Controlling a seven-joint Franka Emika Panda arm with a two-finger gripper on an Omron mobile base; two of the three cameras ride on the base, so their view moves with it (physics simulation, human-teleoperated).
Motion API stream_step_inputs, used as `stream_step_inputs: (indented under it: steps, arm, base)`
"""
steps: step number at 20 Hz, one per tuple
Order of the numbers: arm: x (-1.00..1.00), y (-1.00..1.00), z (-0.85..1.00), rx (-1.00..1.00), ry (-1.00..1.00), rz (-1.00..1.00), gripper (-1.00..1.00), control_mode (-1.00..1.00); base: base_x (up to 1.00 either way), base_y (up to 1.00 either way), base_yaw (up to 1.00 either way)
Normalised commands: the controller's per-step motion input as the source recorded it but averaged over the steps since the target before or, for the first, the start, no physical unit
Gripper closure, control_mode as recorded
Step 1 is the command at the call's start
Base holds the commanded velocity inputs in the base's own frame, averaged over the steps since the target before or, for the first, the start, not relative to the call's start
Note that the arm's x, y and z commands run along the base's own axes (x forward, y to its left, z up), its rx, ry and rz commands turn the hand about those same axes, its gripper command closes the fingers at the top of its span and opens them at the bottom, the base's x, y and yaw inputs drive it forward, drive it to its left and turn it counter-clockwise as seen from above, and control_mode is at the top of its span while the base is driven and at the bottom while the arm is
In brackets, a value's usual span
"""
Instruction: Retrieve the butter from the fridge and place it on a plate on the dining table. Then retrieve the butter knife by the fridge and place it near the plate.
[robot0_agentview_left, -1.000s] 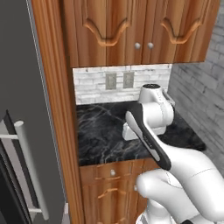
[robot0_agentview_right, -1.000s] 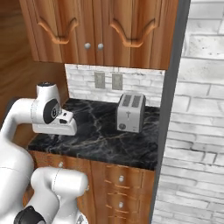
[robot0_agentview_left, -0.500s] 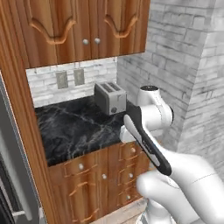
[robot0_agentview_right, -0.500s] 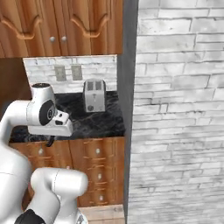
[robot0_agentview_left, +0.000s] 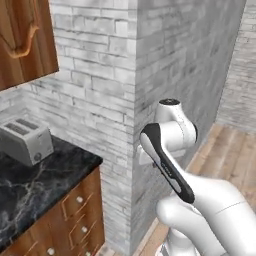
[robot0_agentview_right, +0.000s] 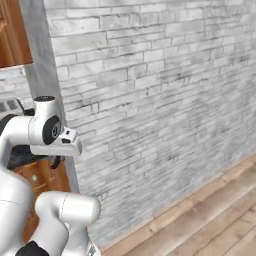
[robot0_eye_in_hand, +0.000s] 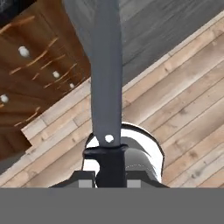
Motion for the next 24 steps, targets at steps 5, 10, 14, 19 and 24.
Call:
stream_step_inputs:
  steps: [5, 10, 14, 19, 24]
  arm:
    - [0.00, 0.00, 0.00, 0.00, 0.00, 0.00, 1.00, 1.00]
    - [0.00, 0.00, 0.00, 0.00, 0.00, 0.00, 1.00, 1.00]
    - [0.00, 0.00, 0.00, 0.00, 0.00, 0.00, 1.00, 1.00]
    - [0.00, 0.00, 0.00, 0.00, 0.00, 0.00, 1.00, 1.00]
    - [0.00, 0.00, 0.00, 0.00, 0.00, 0.00, 1.00, 1.00]
  base:
    - [-0.01, -0.91, -0.70]
    - [0.00, -0.94, -0.68]
    - [0.14, -0.67, -0.66]
    - [0.77, -0.10, -0.53]
    - [1.00, 0.00, -0.34]
